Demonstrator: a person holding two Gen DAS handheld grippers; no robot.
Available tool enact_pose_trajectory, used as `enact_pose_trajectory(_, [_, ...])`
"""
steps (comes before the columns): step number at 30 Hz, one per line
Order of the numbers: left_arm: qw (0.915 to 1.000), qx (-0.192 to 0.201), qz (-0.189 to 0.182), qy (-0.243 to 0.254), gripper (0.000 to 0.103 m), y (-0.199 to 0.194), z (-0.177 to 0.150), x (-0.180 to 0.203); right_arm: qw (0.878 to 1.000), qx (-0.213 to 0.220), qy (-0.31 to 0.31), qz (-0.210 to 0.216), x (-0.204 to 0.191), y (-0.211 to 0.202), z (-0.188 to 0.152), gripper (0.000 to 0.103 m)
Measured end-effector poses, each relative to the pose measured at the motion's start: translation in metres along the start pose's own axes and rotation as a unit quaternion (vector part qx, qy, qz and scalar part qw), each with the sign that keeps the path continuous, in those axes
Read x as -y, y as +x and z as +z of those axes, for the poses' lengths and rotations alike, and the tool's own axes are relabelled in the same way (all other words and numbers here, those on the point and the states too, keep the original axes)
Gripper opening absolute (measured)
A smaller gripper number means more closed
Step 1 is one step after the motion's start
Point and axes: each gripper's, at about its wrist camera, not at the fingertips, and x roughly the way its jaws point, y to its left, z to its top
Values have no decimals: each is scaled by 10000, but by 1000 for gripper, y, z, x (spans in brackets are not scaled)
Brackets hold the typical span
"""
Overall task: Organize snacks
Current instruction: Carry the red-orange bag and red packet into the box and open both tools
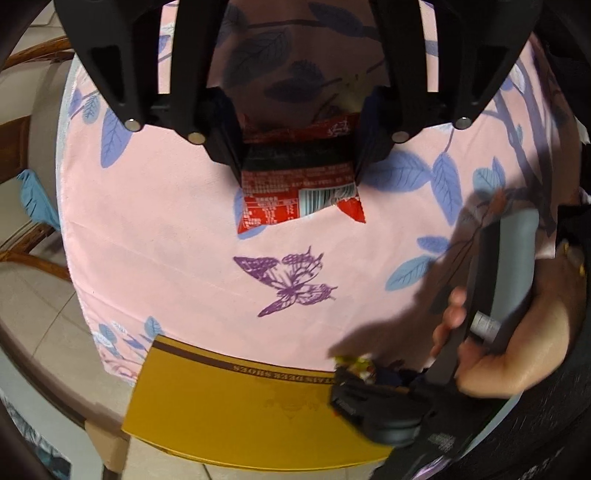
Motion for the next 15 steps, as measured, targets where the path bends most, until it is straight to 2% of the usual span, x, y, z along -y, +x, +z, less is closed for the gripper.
enact_pose_trajectory(7, [9998,147,-92,133,36,-15,2,1,9998,1,177,36,7,-2,1,50])
enact_pose_trajectory(15, [9986,315,-352,247,36,-70,-3,-1,9995,291,110,5,7,-21,11,50])
